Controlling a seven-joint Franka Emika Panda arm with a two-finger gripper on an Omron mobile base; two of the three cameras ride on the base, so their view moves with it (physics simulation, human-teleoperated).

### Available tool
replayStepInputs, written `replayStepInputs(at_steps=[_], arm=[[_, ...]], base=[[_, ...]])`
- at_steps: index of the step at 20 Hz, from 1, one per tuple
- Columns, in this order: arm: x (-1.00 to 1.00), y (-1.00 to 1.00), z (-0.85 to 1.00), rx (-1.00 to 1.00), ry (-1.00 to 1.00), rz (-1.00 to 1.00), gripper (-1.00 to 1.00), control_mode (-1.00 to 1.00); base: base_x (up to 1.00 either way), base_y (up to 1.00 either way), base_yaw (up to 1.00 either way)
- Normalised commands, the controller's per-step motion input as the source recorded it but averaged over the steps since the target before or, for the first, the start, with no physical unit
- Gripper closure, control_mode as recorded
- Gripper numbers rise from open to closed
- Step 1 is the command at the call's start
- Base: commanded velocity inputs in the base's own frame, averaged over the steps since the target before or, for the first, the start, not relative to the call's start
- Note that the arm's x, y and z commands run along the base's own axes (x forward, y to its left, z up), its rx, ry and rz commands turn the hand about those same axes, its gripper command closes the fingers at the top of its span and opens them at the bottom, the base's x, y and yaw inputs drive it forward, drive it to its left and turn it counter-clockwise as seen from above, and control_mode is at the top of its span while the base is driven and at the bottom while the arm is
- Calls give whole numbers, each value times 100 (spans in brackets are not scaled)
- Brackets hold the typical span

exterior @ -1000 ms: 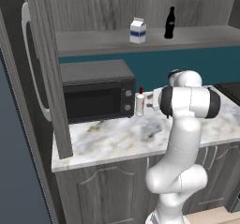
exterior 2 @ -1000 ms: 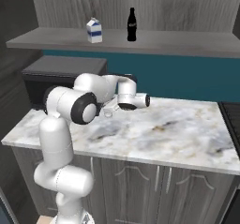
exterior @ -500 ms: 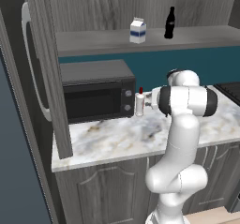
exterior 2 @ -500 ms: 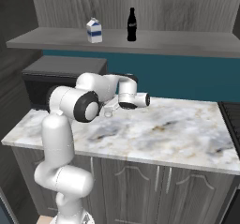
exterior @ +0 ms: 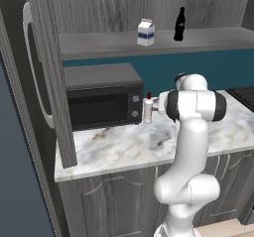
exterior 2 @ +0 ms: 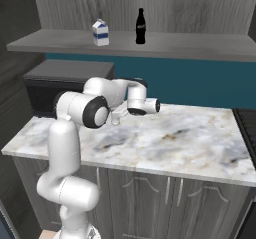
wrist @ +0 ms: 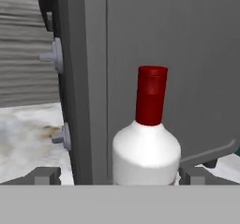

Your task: Sort all alcoholic drinks to one cabinet, and non-alcoholic drinks to the other.

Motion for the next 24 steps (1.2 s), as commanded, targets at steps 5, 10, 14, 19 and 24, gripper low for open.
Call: replayStepInputs(at_steps=[5,10,14,19,24], arm=[[19,0,-7,0,0,0,-100,-100],[17,0,-9,0,0,0,-100,-100],[2,1,-10,0,0,0,-100,-100],[0,17,-4,2,3,0,-100,-100],[0,20,0,6,5,0,-100,-100]], base=[[0,0,0],[0,0,0],[0,0,0],[0,0,0],[0,0,0]])
